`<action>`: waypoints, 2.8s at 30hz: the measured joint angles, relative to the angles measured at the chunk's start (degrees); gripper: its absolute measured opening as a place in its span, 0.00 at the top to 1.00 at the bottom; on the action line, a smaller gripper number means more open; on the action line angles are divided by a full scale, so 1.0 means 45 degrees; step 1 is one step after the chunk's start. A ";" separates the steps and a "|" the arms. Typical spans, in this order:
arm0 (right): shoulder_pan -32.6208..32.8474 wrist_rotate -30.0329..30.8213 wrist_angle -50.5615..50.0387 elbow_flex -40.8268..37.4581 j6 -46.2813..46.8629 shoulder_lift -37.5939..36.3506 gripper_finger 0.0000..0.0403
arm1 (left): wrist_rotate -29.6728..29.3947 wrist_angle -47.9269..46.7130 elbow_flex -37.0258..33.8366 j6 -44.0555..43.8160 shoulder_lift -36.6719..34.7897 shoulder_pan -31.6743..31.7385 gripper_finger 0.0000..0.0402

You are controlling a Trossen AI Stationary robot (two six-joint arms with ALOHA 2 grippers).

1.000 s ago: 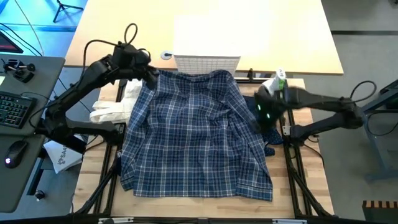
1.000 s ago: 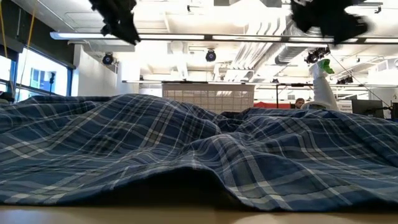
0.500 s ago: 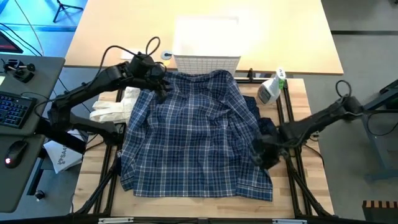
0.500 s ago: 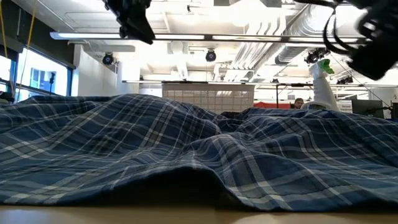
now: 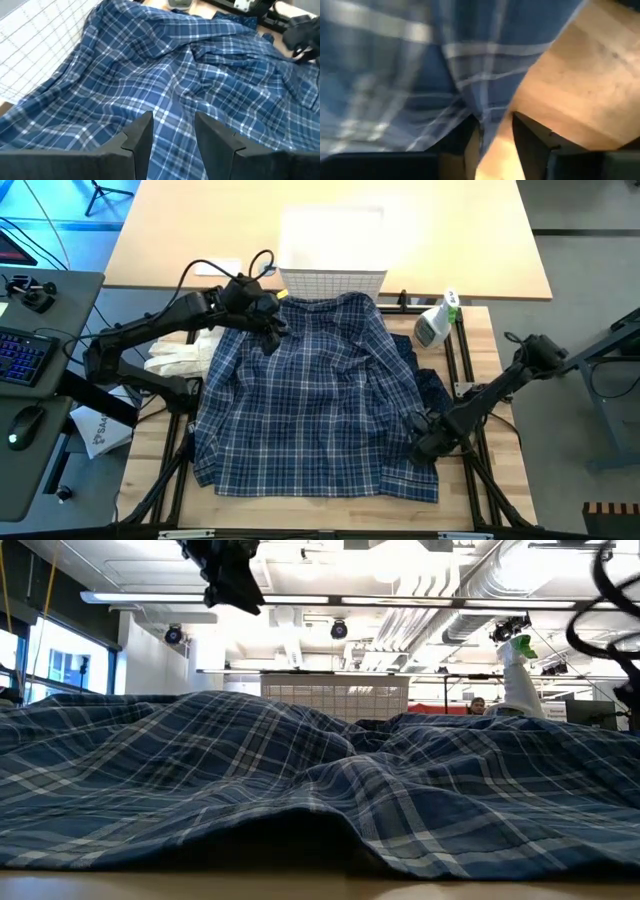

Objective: Fold Laundry from Bin
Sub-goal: Fold the checkered blue polo

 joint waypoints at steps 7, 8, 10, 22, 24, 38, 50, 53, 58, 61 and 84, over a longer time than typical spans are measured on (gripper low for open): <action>0.0347 0.0666 -0.3997 0.1647 0.0232 -0.0047 0.98 | -0.0012 0.0817 0.0000 -0.0386 -0.0088 -0.0532 0.67; 0.0411 0.1012 -0.5660 0.2538 0.0309 -0.0200 0.98 | -0.0015 0.0945 0.0000 -0.0381 -0.0100 -0.0608 0.67; 0.0478 0.1930 -0.8904 0.4755 0.0326 -0.0231 0.99 | -0.0011 0.1143 0.0000 -0.0376 -0.0121 -0.0745 0.67; -0.0966 0.9752 -0.6311 1.2560 -0.7700 0.0941 1.00 | 0.0040 0.1925 0.0000 0.0975 -0.0146 -0.1342 0.67; -0.1351 0.7261 -0.4725 1.2321 -0.9689 0.1537 1.00 | 0.0037 0.1920 0.0000 0.0989 -0.0146 -0.1342 0.67; -0.1454 0.2705 -0.9968 1.0910 -0.4953 0.3083 1.00 | 0.0043 0.1685 0.0000 0.0881 -0.0143 -0.1538 0.67; -0.2060 0.4613 -0.4993 1.2530 -0.9776 0.2459 1.00 | 0.0371 0.5403 0.0015 -0.0051 0.1989 -0.2445 0.67; -0.2122 0.2778 -0.6016 1.1099 -0.9096 0.2197 1.00 | 0.0646 0.5801 0.0006 -0.0048 0.3036 -0.2501 0.67; -0.2102 0.2175 -0.6518 0.9526 -0.7666 0.1797 1.00 | 0.0826 0.6384 0.0005 0.1328 0.4577 -0.2712 0.67; -0.2121 0.2077 -0.6565 0.9549 -0.7343 0.1539 1.00 | 0.0945 0.6367 -0.0005 0.3819 0.5276 -0.3059 0.67; -0.0425 0.9879 -1.1493 1.6757 -0.4127 0.1007 1.00 | 0.0109 0.9185 0.0104 0.7617 0.7779 -0.4881 0.78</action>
